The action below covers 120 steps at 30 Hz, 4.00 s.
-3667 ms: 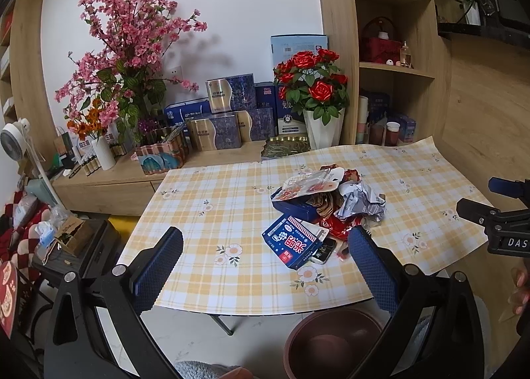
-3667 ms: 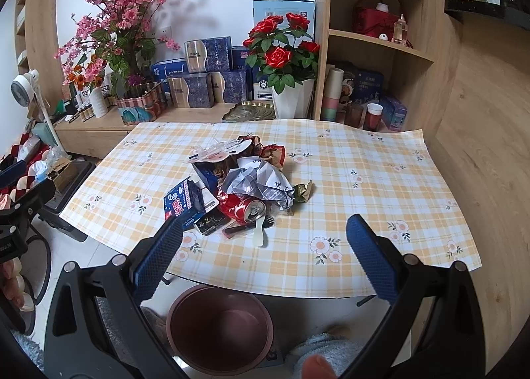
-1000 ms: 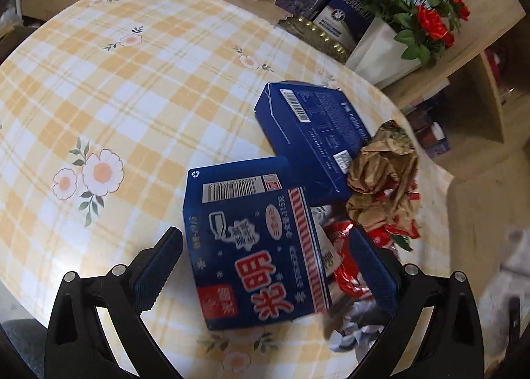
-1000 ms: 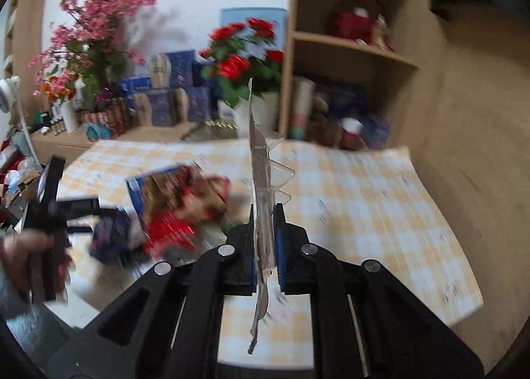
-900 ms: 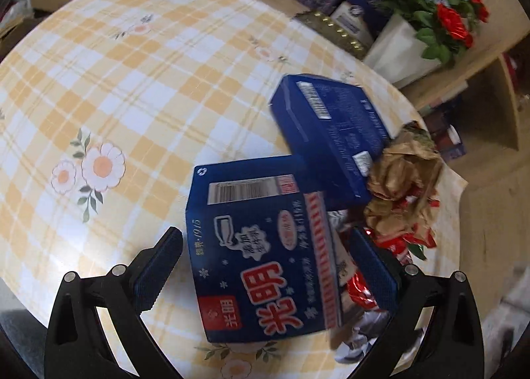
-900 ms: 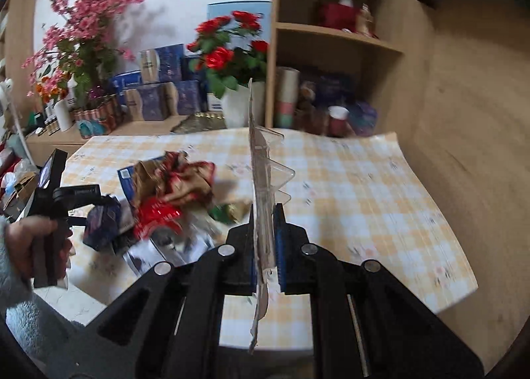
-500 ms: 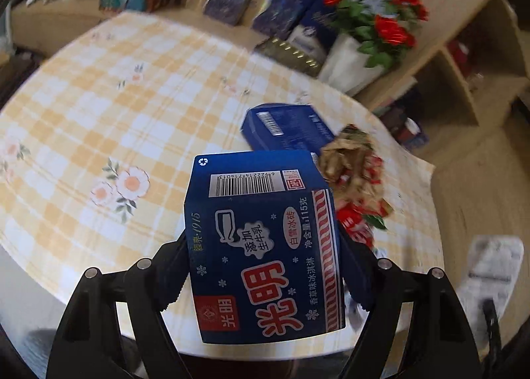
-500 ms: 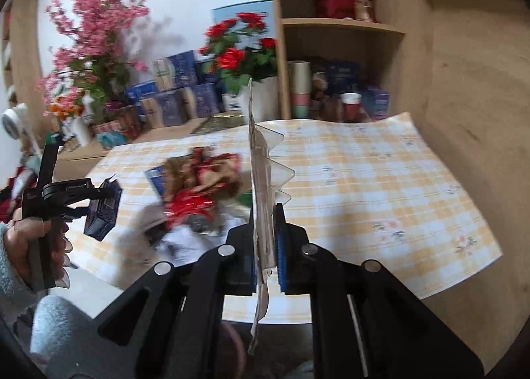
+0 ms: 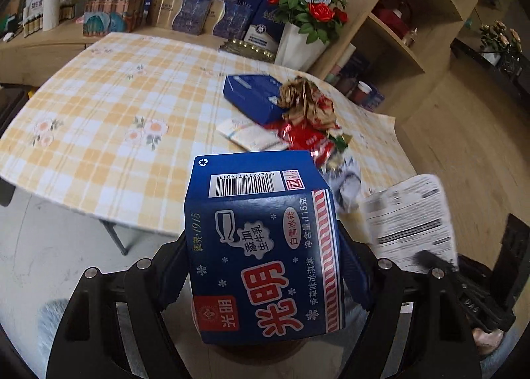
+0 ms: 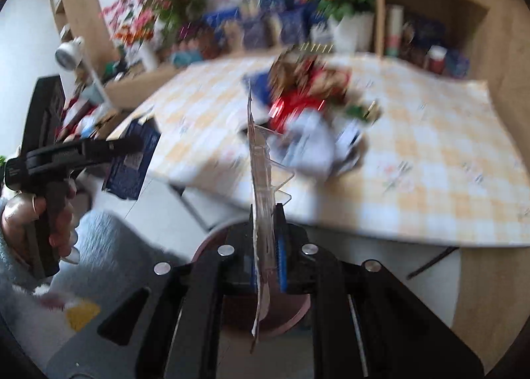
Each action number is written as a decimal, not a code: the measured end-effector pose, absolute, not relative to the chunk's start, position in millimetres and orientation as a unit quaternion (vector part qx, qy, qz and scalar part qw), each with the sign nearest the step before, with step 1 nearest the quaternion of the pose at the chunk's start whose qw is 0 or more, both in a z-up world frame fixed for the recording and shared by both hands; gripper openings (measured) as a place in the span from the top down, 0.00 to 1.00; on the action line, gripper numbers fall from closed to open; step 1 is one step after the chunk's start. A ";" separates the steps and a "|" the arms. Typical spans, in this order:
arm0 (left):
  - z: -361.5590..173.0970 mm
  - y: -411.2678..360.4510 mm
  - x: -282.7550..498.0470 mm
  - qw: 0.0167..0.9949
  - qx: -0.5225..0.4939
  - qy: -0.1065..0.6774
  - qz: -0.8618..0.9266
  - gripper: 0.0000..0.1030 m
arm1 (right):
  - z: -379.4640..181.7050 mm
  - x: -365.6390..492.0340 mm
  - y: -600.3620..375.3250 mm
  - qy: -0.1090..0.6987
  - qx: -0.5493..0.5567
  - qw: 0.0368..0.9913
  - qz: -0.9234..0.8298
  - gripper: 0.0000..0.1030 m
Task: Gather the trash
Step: 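Drop the clear wrapper into the bin with the right gripper while the left carries the carton, then lower the blue carton into the bin and open the left gripper, then grasp the white plastic bag from the pile with the right gripper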
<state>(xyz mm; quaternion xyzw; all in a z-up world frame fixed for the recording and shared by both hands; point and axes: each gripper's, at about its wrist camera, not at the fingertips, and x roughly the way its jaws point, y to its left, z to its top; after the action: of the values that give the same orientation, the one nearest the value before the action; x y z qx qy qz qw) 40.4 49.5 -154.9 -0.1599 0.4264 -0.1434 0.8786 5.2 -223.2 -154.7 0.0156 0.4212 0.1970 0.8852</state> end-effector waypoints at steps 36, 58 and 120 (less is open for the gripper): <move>-222.2 21.2 -7.1 0.865 -0.113 0.465 -0.155 0.25 | -292.4 42.0 -216.2 0.516 0.102 0.841 0.127 0.35; -265.5 1.5 24.4 0.879 -0.055 0.439 -0.176 0.25 | -262.4 18.7 -237.6 0.388 0.041 0.920 0.039 0.06; -229.3 55.6 125.0 0.823 -0.309 0.458 -0.130 0.32 | -169.6 102.2 -255.3 0.285 0.071 0.950 0.110 0.60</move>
<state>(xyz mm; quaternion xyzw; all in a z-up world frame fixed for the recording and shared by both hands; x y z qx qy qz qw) 125.0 55.6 -229.3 -0.3094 0.4582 -0.1297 0.8231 102.2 -255.3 -169.6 0.0712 0.2846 0.1102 0.9496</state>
